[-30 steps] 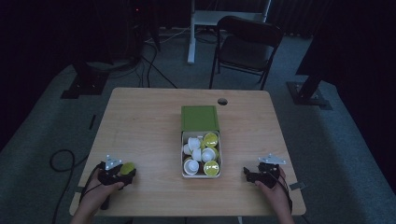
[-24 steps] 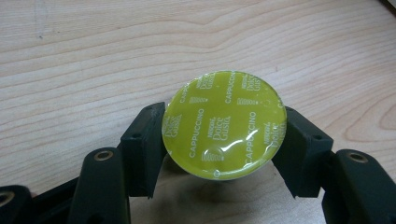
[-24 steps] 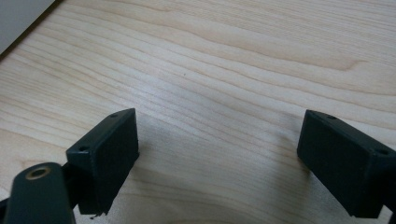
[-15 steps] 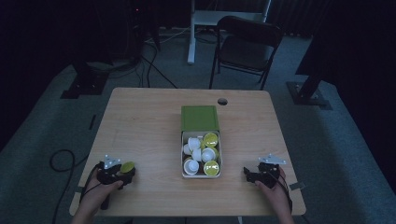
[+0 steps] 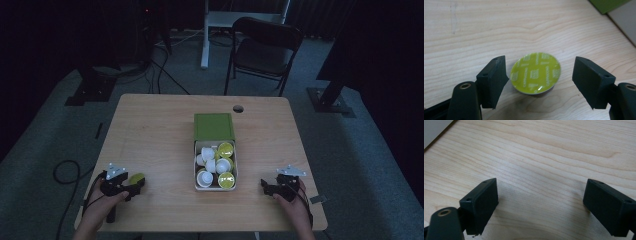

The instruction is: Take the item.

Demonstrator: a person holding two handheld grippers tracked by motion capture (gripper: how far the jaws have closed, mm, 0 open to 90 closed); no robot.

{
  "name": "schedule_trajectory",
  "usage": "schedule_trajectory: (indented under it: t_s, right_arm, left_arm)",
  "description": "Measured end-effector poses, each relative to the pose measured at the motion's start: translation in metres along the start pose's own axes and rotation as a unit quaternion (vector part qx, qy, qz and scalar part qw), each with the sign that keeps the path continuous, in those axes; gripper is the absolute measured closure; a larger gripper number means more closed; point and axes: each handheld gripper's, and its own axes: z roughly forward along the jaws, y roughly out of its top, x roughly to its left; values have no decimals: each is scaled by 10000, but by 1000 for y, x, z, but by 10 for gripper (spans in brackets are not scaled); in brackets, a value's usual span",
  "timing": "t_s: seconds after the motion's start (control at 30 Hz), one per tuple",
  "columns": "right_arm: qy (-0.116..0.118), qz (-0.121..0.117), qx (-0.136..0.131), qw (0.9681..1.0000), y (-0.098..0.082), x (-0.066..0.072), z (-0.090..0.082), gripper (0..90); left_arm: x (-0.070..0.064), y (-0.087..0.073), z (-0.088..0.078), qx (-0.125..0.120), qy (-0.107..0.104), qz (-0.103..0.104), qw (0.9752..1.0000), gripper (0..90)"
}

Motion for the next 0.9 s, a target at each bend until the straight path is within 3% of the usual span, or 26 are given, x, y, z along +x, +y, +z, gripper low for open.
schedule_trajectory:
  t_s: [0.23, 0.47, 0.5, 0.77, 0.83, 0.87, 0.9]
  right_arm:
    - [-1, 0, -1, 10000, 0, 0, 0, 122]
    - [0, 0, 0, 10000, 0, 0, 0, 122]
    - [0, 0, -1, 10000, 0, 0, 0, 122]
    - [0, -1, -1, 10000, 0, 0, 0, 122]
    - [0, 0, -1, 10000, 0, 0, 0, 122]
    - [0, 0, -1, 10000, 0, 0, 0, 122]
    - [1, 0, 0, 10000, 0, 0, 0, 122]
  left_arm:
    - [-8, 10, -4, -196, -191, -12, 9996, 207]
    - [-16, 18, -2, -215, -229, 195, 9993, 201]
    - [-22, 22, -2, -248, -397, 199, 9987, 200]
    - [-46, 28, 7, -290, -749, 512, 9955, 191]
    - [-52, 27, 11, -239, -951, 582, 9935, 191]
    - [-52, 27, 11, -239, -951, 582, 9935, 191]
    - [-59, 25, 15, -204, -1116, 667, 9913, 191]
